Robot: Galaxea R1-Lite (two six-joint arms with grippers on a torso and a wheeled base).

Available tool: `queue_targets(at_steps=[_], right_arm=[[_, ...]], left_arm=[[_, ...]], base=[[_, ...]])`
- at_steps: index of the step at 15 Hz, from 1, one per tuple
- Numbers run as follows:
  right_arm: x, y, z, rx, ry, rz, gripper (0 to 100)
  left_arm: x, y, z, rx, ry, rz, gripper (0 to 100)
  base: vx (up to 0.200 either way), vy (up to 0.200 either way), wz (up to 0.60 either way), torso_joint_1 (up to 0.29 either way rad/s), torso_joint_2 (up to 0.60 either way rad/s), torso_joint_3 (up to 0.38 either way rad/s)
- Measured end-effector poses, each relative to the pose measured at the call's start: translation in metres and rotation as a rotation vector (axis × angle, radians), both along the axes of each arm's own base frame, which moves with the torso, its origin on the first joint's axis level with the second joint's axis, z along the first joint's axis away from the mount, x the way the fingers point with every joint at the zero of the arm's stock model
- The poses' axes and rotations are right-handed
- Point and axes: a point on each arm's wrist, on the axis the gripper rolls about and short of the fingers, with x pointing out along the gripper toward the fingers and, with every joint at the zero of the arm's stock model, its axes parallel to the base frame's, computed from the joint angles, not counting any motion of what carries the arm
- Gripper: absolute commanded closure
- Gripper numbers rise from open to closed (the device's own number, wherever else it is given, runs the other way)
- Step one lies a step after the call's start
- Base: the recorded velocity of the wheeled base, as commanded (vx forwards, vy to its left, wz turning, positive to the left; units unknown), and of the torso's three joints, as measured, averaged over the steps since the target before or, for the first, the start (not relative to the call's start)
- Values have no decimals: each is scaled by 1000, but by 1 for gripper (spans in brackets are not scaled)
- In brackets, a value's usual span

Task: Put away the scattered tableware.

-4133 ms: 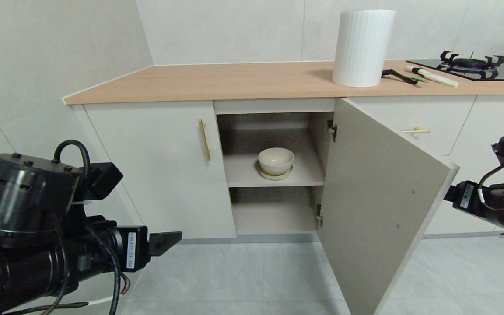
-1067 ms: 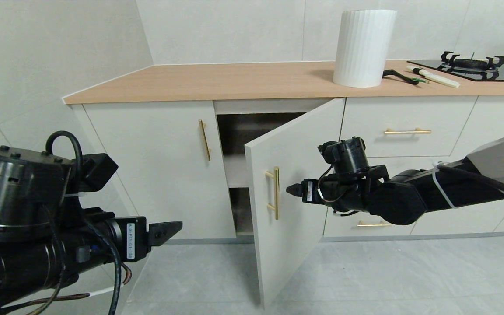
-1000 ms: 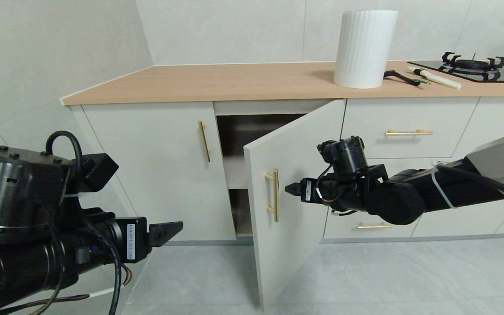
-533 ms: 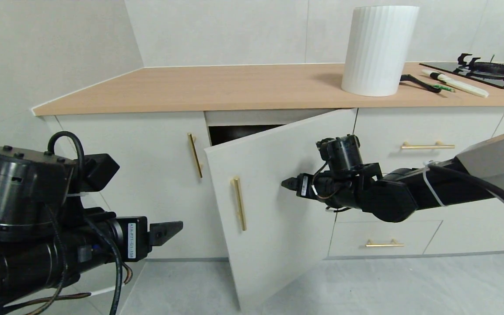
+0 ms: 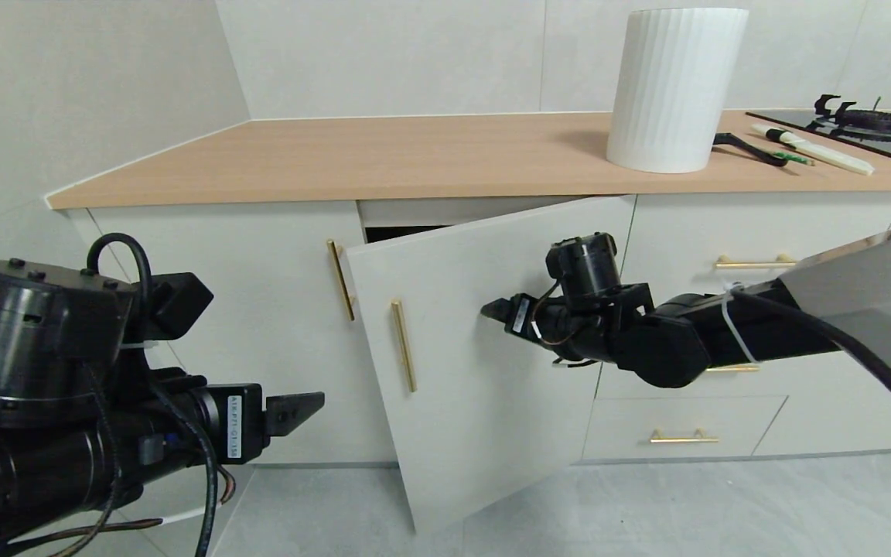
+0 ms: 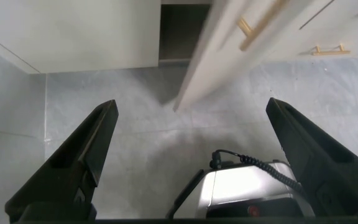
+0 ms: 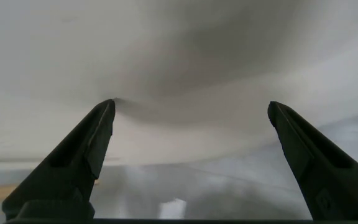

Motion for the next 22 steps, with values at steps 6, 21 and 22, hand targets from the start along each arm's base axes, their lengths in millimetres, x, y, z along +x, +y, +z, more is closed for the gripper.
queue_targets(at_steps=[6,21,22], right_arm=[[25,16,-5,59,-30,-131,0],[67,18,-27,20,-89,-339,0],[68,18,-29,18,-88,-340,0]], left_arm=[[0,0,0,1,0,2,0],[0,0,-2,4,8,-1,0],[0,0,-2,3,8,-1,0]], base=[[0,0,0,0,0,0],[0,0,0,0,0,0],[0,0,0,0,0,0]])
